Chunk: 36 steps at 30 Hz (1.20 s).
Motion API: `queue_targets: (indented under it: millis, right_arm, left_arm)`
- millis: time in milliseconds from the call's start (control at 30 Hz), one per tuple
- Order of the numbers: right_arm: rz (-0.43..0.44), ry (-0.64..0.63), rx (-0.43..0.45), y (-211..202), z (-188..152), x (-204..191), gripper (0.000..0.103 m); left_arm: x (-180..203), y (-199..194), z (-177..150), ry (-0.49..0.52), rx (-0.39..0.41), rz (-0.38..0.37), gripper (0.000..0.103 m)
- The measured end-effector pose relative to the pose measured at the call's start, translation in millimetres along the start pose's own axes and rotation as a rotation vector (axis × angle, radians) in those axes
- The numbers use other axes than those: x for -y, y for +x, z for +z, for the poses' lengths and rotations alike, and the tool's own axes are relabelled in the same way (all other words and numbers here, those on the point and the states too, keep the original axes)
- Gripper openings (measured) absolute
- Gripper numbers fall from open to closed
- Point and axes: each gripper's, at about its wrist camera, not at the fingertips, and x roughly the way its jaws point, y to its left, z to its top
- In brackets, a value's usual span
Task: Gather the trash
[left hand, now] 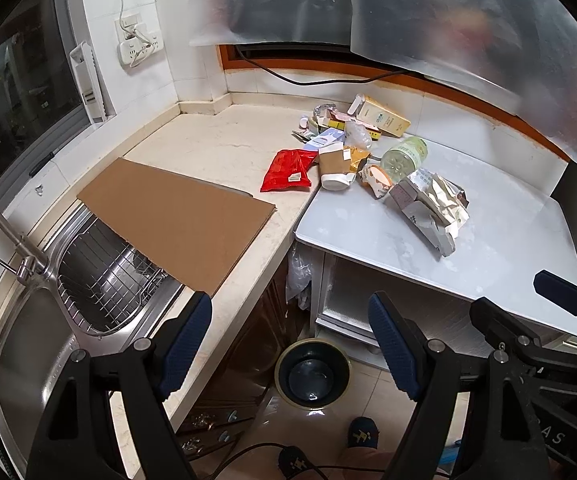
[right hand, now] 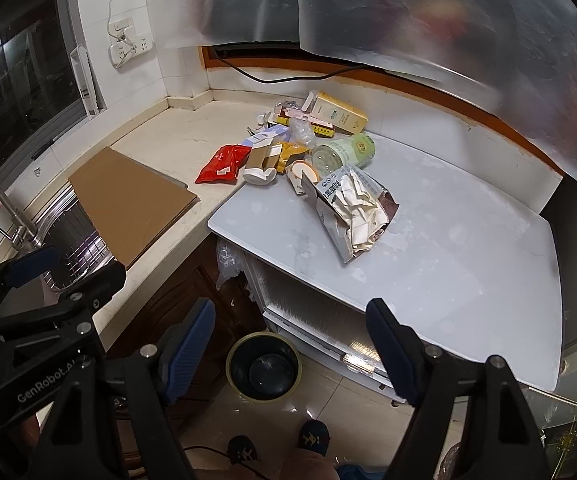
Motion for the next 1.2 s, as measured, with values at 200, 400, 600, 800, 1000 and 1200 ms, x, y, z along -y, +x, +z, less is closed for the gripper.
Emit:
queue_targets:
  millis: [200, 400, 600, 800, 1000, 1200]
  right_arm:
    - [0.000, -0.001, 0.002, 0.1, -1.0, -0.5, 0.079]
    - [0.001, -0.007, 0.000, 0.9, 2.4, 0.1, 0.078]
    - [-0.003, -0.021, -0.005, 7.4, 12.8, 10.2, 0.077]
    - [0.009, -0.017, 0.013, 16.2, 30.4, 38.4, 0.077]
    - [0.026, -0.018, 0.011, 33.4, 53.7, 75.8, 0.063]
    - [0.114, -0.048, 0.002, 60.8, 82.5, 105.3, 0.053]
  left_arm:
    - [-0.3, -0.1, -0.4, -0.001, 0.001, -0.001, 0.078]
    - [0.6, 1.3, 2.5, -0.006, -0.002, -0.003, 0.078]
    - [7.7, 5.4, 11.0, -0.012, 0.005, -0.014, 0.079]
    - [27.5, 16.8, 24.9, 0.008, 0.008, -0.051, 0.080]
    - [58.3, 41.6, 43.2, 0.033, -0.025, -0.087, 0.080]
    - [80.2, 70.4, 58.6, -0.009, -0.085, -0.144, 0.080]
